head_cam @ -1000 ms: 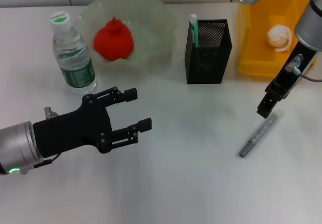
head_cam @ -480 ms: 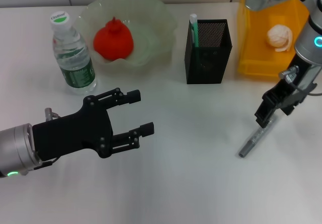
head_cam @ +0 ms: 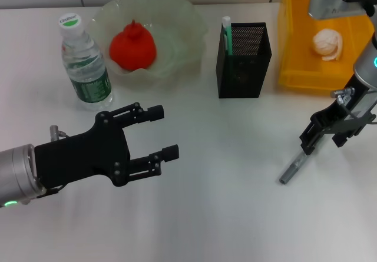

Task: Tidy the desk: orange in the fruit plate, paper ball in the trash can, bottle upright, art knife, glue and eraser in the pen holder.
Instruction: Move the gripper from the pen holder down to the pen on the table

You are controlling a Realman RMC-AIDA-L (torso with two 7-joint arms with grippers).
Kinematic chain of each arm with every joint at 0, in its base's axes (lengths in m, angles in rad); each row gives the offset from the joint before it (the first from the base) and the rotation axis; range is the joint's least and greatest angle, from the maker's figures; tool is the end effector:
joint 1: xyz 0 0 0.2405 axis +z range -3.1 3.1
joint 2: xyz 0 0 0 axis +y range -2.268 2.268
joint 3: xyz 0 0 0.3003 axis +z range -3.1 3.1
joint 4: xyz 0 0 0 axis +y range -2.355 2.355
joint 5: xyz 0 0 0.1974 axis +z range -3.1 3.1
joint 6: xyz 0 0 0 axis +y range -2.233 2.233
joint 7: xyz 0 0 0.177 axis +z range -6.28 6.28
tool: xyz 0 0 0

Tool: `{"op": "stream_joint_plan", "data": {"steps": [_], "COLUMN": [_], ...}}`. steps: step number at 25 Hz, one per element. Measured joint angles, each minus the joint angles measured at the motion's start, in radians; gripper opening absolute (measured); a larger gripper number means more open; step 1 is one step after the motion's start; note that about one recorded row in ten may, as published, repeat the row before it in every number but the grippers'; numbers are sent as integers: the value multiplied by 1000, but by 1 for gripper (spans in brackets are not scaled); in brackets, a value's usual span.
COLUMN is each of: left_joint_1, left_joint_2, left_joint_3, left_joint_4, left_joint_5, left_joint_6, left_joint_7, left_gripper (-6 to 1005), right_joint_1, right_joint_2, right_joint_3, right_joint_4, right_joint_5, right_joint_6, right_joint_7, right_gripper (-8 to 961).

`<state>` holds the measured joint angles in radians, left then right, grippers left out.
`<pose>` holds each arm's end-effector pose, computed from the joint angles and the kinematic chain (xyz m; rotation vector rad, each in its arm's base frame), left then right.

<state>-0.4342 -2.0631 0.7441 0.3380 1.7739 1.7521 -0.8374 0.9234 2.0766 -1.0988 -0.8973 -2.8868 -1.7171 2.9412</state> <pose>-0.2726 0.2809 -0.0684 -2.6694 -0.2540 -1.1023 0.2409 0.3938 -0.0441 -2.1504 1.6331 -0.7809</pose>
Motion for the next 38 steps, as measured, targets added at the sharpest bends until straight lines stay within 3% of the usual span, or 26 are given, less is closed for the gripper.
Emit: {"op": "stream_joint_plan", "data": {"steps": [27,38], "left_joint_1": [16,19], "left_joint_2": [0,0], "left_joint_3": [-8,-12], "left_joint_4": [1,1], "left_joint_5": [-4,-4], "left_joint_6": [26,26], "left_joint_7": [11,11], "left_gripper": [738,739], "right_joint_1": [42,48], "right_joint_2": [0,-1], "right_joint_3": [4,2], "right_joint_4": [173,183], "right_joint_5": [6,5], "right_joint_6": [129,152], "right_joint_7": [-17,-21], "right_gripper": [642,625]}}
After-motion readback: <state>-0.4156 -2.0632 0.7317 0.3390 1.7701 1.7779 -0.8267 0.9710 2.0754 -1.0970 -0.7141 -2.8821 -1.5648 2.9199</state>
